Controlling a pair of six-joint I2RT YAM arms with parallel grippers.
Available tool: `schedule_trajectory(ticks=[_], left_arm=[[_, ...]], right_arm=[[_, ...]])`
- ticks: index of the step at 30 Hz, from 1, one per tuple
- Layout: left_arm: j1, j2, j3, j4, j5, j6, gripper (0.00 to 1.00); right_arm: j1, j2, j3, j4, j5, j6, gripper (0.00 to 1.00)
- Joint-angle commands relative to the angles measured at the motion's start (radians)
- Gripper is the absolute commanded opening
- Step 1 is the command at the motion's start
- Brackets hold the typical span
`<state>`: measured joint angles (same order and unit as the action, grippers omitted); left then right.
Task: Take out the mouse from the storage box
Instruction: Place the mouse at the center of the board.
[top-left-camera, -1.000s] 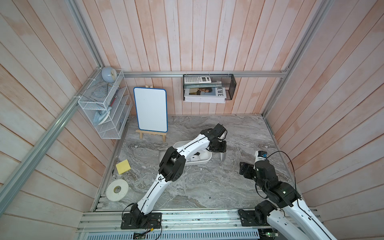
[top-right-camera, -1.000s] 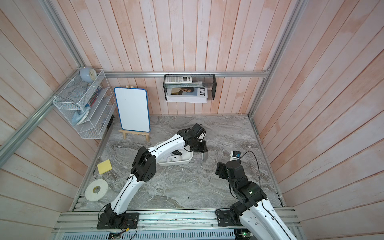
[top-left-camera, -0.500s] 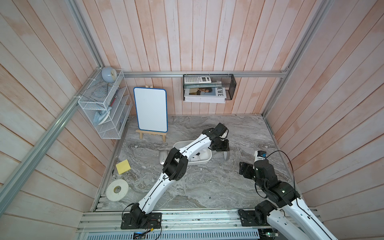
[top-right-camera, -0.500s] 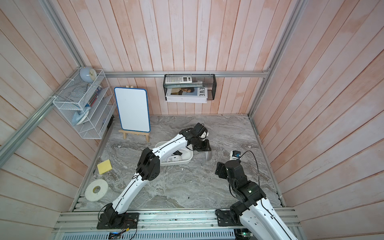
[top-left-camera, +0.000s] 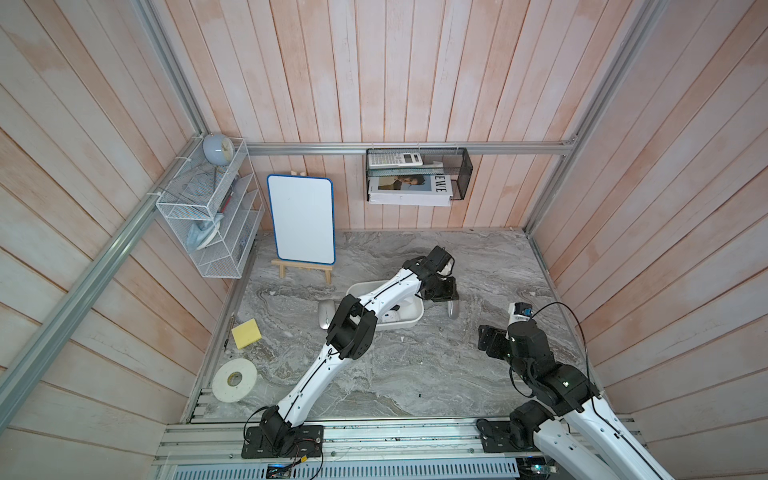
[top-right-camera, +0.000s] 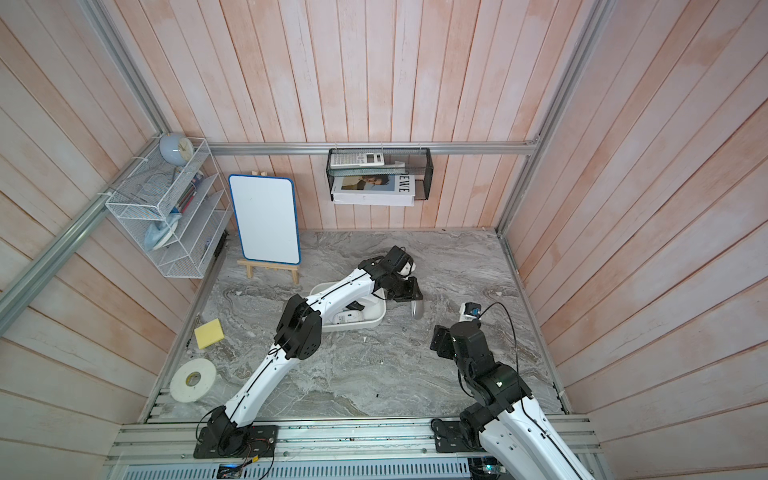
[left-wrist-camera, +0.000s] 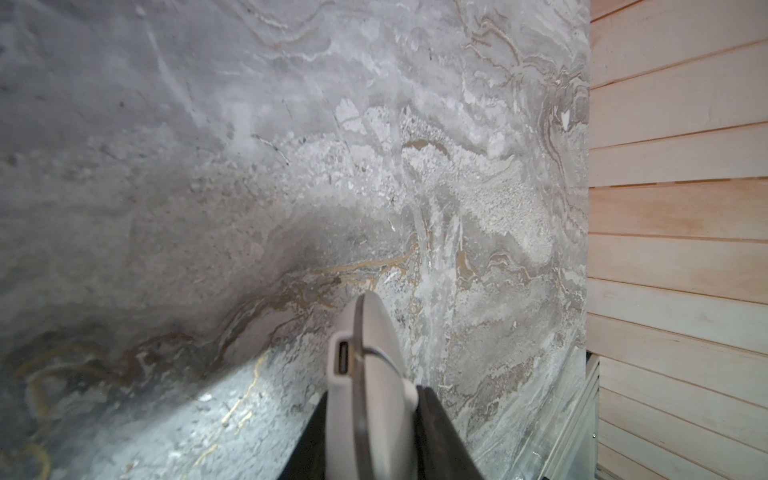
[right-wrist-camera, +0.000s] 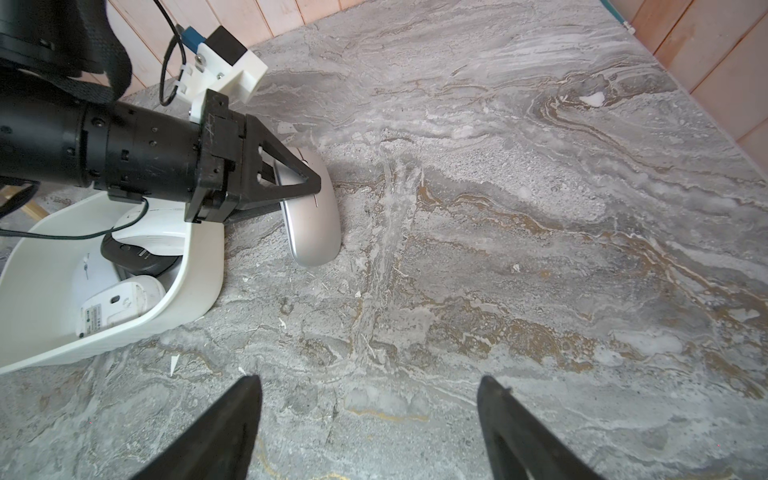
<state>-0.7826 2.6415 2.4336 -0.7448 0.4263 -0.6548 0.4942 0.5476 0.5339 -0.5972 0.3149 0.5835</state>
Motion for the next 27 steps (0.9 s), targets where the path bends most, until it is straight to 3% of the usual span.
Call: schedule_trajectory(ticks=[1,12,17,27], left_arm=[[0.01,0.074,-0.005,-0.057,-0.053,0.004,0.33],[0.014,0.081,-0.007,-0.067,-0.074,-0.011,0.35],[0.014,0.059,-0.008,-0.078,-0.097,-0.002,0.5],[-0.001,-0.054,-0.016,-0.11,-0.239,0.049,0.68]], right_arm=[[-0.005,-0.008,-0.015,0.01,0.007,0.013,0.85],[-0.006,-0.018,-0.021,0.01,0.008,0.018,0.85],[-0.006,-0.018,-0.02,0.01,0.007,0.018,0.85],[-0.005,-0.006,-0.004,0.007,0.007,0.015,0.86]])
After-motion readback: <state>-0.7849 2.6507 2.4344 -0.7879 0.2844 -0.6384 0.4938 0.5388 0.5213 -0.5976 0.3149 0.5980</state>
